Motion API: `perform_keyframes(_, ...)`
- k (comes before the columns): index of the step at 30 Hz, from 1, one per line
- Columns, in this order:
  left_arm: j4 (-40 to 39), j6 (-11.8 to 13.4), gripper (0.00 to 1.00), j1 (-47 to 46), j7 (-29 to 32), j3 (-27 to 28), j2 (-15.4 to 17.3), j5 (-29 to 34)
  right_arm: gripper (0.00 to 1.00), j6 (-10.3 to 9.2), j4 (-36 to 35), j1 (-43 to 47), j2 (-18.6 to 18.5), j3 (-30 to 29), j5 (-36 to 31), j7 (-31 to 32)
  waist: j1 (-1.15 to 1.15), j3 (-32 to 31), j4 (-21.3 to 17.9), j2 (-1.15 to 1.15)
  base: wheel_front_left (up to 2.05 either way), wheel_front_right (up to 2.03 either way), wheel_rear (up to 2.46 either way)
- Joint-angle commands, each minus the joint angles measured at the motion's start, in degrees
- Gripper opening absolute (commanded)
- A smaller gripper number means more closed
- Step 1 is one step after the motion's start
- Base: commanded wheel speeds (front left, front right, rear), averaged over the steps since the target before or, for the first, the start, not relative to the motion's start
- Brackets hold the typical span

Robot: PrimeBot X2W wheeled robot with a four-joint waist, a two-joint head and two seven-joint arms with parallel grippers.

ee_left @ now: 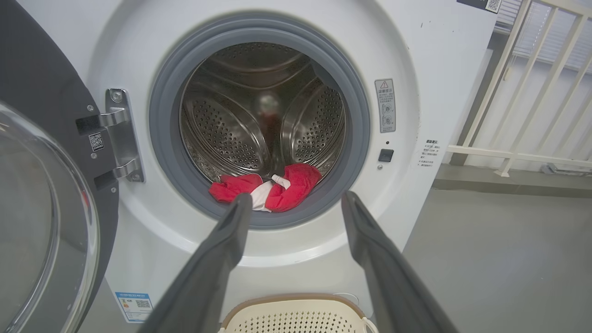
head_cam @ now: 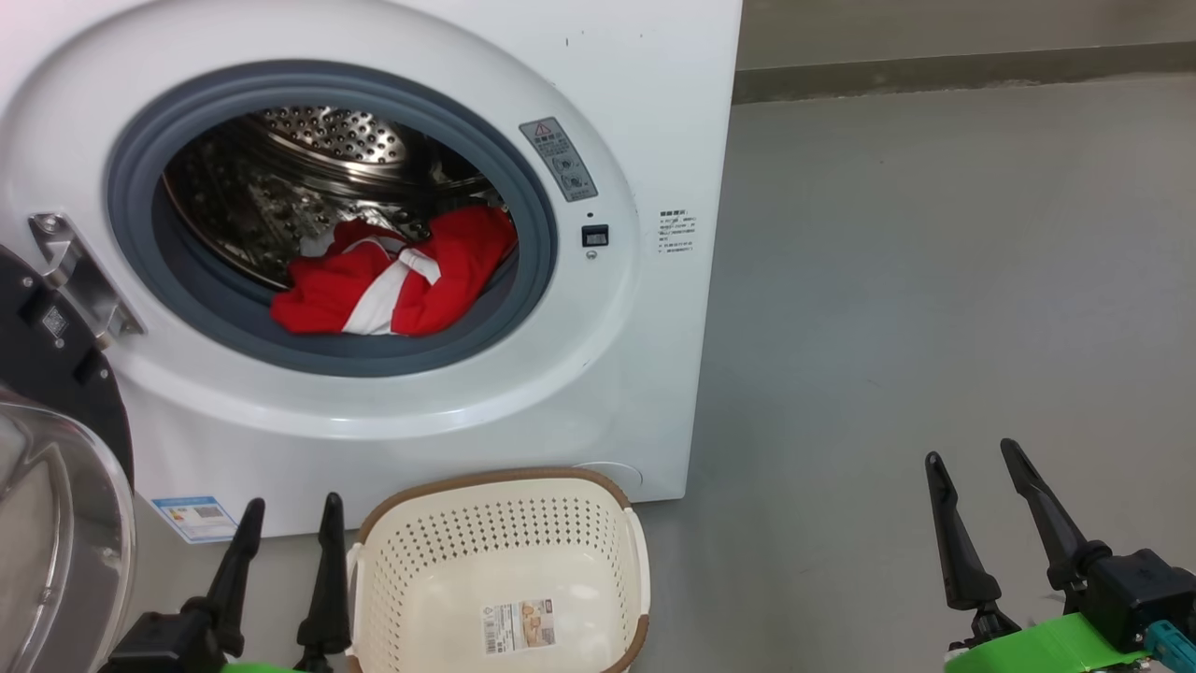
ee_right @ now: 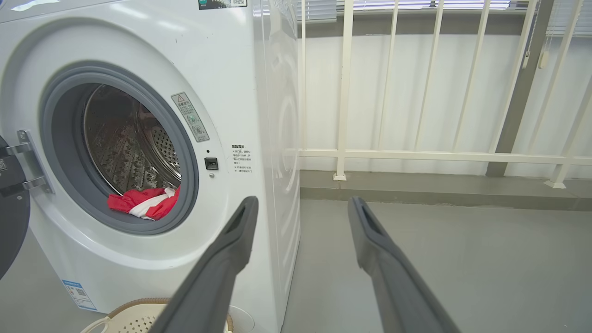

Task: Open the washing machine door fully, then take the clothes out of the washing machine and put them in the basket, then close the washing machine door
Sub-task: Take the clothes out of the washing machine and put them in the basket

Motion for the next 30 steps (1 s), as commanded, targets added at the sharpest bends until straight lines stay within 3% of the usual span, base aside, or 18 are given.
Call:
perform_keyframes(1,-1.7,0.4,1.0,-0.8,-0.6,1.6,0.9,0.5,1.0,0.36,-1.4,-1.2,-0.6,1.3,0.2,-0.4,0.0,0.0,0.0,0.0,0.0,0.0,0.0)
perform_keyframes(15,-2.7,1.4,1.0,-2.1,-1.0,1.3,0.6,0.1,1.0,0.36,-2.3,-1.4,-0.6,1.2,0.5,-0.4,0.0,2.7,0.8,0.0,0.0,0.0,0.0)
perform_keyframes(30,-1.2,1.9,1.0,-13.3,-1.8,-0.1,-0.5,-0.5,1.0,0.36,-3.9,-6.6,-0.6,2.0,-1.1,-0.4,0.0,13.6,3.2,0.0,0.0,0.0,0.0)
